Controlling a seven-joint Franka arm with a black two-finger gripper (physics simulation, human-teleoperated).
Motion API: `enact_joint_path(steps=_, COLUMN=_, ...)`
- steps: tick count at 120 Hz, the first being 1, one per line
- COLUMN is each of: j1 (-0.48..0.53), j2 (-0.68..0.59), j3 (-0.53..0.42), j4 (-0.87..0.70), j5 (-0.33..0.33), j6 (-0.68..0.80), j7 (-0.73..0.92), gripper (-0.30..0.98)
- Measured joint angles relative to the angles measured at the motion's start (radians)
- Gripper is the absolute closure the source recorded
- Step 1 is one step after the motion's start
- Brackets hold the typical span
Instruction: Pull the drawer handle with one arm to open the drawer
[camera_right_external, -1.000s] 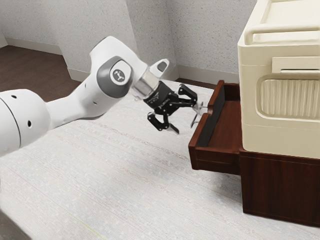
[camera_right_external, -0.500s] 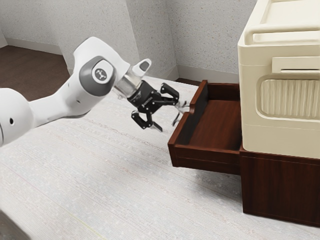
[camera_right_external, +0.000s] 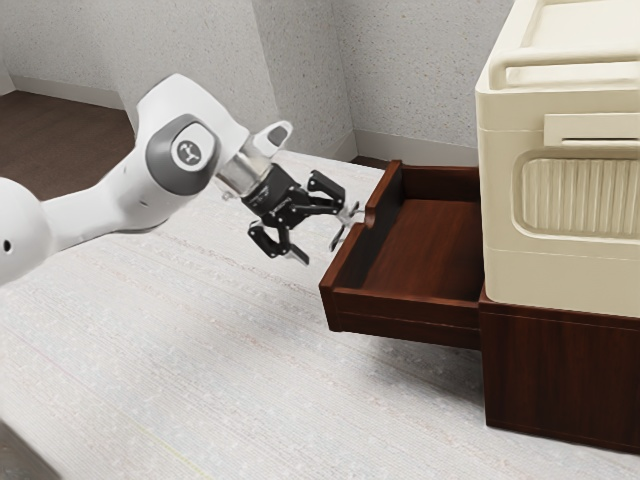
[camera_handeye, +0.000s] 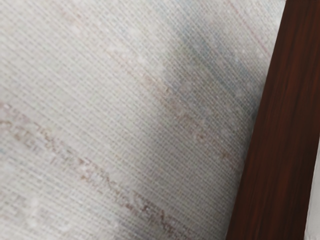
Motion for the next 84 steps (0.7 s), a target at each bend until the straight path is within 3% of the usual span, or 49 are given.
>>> enact_joint_path(steps=59, j1=0.080, j2=-0.006, j3=-0.108, j4=0.029, j5=-0.010, j6=0.008, j7=0.023, gripper=0.00)
enact_joint_path(steps=84, j1=0.088, j2=-0.215, j3=-0.096, j4=0.029, j5=0.138, j6=-0.081, j7=0.102, gripper=0.00)
